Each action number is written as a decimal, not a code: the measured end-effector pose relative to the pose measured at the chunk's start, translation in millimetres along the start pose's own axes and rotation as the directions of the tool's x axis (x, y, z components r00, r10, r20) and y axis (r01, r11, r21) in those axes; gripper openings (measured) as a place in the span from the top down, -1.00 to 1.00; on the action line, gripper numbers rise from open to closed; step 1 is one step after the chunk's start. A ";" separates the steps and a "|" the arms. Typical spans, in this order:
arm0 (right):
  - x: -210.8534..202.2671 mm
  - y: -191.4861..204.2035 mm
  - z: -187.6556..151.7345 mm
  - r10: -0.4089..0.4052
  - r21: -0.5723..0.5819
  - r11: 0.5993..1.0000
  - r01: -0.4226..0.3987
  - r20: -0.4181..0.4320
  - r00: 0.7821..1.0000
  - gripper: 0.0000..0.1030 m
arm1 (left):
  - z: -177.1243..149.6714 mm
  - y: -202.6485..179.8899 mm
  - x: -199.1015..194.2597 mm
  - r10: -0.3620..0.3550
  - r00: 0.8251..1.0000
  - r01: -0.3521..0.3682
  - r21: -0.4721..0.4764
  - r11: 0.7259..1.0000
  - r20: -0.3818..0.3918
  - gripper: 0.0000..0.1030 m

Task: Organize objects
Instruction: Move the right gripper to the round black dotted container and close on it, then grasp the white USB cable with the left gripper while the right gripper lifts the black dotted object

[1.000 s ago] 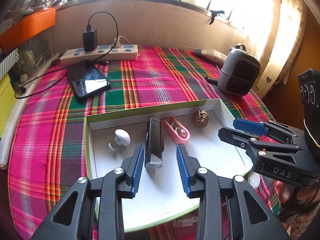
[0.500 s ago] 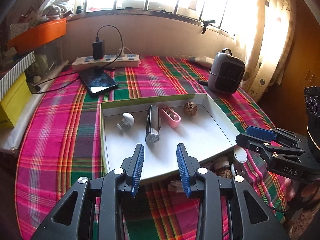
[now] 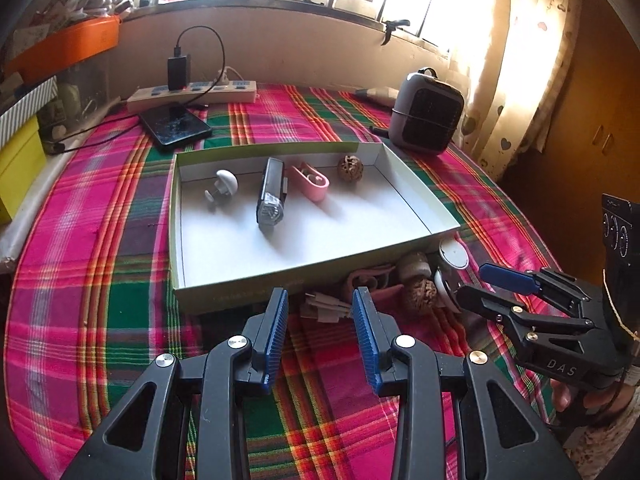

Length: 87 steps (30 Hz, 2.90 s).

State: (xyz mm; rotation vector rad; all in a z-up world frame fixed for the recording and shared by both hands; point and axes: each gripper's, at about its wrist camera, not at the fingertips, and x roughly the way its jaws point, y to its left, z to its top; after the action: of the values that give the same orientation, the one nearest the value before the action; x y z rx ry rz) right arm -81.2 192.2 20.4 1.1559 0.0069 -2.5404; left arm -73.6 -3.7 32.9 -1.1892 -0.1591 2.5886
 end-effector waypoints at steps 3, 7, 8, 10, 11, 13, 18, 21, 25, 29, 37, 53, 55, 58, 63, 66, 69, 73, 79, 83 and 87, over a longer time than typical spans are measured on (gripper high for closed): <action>4.3 3.9 -6.4 -0.046 -0.033 0.998 0.045 -0.016 0.999 0.05 | -5.9 0.7 3.2 -0.003 1.000 0.003 -0.011 1.000 -0.013 0.38; 11.2 6.6 -12.4 -0.049 -0.058 0.997 0.047 -0.034 0.998 0.05 | -11.9 2.8 9.7 -0.005 0.999 0.004 -0.024 1.000 -0.035 0.38; 13.8 6.3 -13.0 -0.053 -0.055 0.997 0.051 -0.039 0.998 0.05 | -12.8 3.1 10.6 -0.007 0.999 0.006 -0.026 1.000 -0.038 0.38; 18.3 6.6 -13.6 -0.064 -0.060 0.996 0.061 -0.046 0.997 0.05 | -14.6 2.8 12.9 -0.007 0.999 0.006 -0.025 1.000 -0.047 0.38; 20.7 7.3 -13.8 -0.075 -0.066 0.995 0.072 -0.047 0.996 0.05 | -14.9 2.9 14.1 -0.005 0.999 0.004 -0.025 1.000 -0.050 0.38; 23.7 7.7 -13.5 -0.072 -0.068 0.995 0.069 -0.056 0.996 0.05 | -14.9 3.2 16.9 -0.005 0.998 0.003 -0.031 1.000 -0.059 0.38; 28.4 10.2 -10.1 -0.078 -0.086 0.994 0.072 -0.062 0.995 -0.04 | -12.5 -1.3 22.6 -0.032 0.997 0.030 -0.036 0.999 -0.075 0.38; 28.8 7.8 -9.1 -0.081 -0.082 0.994 0.076 -0.062 0.995 -0.04 | -9.7 -5.2 25.0 -0.026 0.997 0.024 -0.030 0.999 -0.077 0.38; 27.3 3.0 -9.1 -0.066 -0.058 0.996 0.062 -0.056 0.996 -0.03 | -7.1 -8.8 29.0 -0.021 0.996 0.018 -0.036 0.999 -0.086 0.38; 25.3 -0.8 -9.3 -0.064 -0.048 0.997 0.062 -0.052 0.997 0.18 | -6.6 -12.4 31.8 0.001 0.995 -0.004 -0.032 0.999 -0.096 0.38; 24.9 1.5 -9.6 -0.049 -0.054 0.997 0.046 -0.048 0.998 0.30 | -4.4 -15.4 37.7 0.040 0.992 -0.049 -0.069 0.996 -0.119 0.38; 20.6 1.0 -13.4 -0.067 -0.045 0.997 0.065 -0.039 0.997 0.30 | -8.3 -13.0 32.1 0.085 0.986 -0.089 -0.029 0.996 -0.140 0.37; 20.5 0.9 -13.0 -0.066 -0.044 0.997 0.065 -0.039 0.997 0.30 | -9.8 -11.6 29.6 0.100 0.985 -0.104 -0.024 0.994 -0.139 0.37; 19.9 0.3 -13.2 -0.068 -0.041 0.997 0.067 -0.037 0.997 0.30 | -11.5 -10.6 25.1 0.136 0.982 -0.138 -0.006 0.990 -0.134 0.37; 19.5 0.4 -12.9 -0.074 -0.042 0.996 0.073 -0.033 0.997 0.30 | -8.7 -7.1 19.8 0.153 0.981 -0.157 -0.023 0.987 -0.121 0.38; 19.1 0.7 -12.9 -0.077 -0.043 0.996 0.076 -0.031 0.997 0.30 | -6.0 -8.6 22.5 0.145 0.982 -0.150 -0.032 0.988 -0.120 0.37; 19.1 0.7 -12.9 -0.076 -0.043 0.996 0.074 -0.031 0.997 0.30 | -6.5 -12.6 28.8 0.141 0.982 -0.145 -0.027 0.989 -0.130 0.37; 19.5 -0.2 -12.6 -0.070 -0.039 0.997 0.068 -0.033 0.997 0.30 | -7.3 -13.1 33.6 0.169 0.977 -0.172 -0.008 0.985 -0.133 0.38; 19.6 0.2 -12.7 -0.075 -0.043 0.996 0.073 -0.033 0.997 0.30 | -7.5 -10.6 33.3 0.164 0.979 -0.166 -0.010 0.986 -0.119 0.42; 19.8 0.9 -12.8 -0.077 -0.046 0.996 0.076 -0.033 0.996 0.30 | -7.6 -4.4 31.8 0.158 0.981 -0.162 -0.030 0.986 -0.113 0.62; 19.9 1.1 -12.8 -0.080 -0.048 0.996 0.078 -0.033 0.996 0.30 | -7.9 -1.2 31.4 0.151 0.982 -0.157 -0.040 0.987 -0.110 0.70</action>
State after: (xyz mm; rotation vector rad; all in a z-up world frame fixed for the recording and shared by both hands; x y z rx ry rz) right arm -83.6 186.8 -2.6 1.2041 0.1225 -2.5738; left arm -86.8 6.7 5.3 -1.4058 -0.1117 2.6573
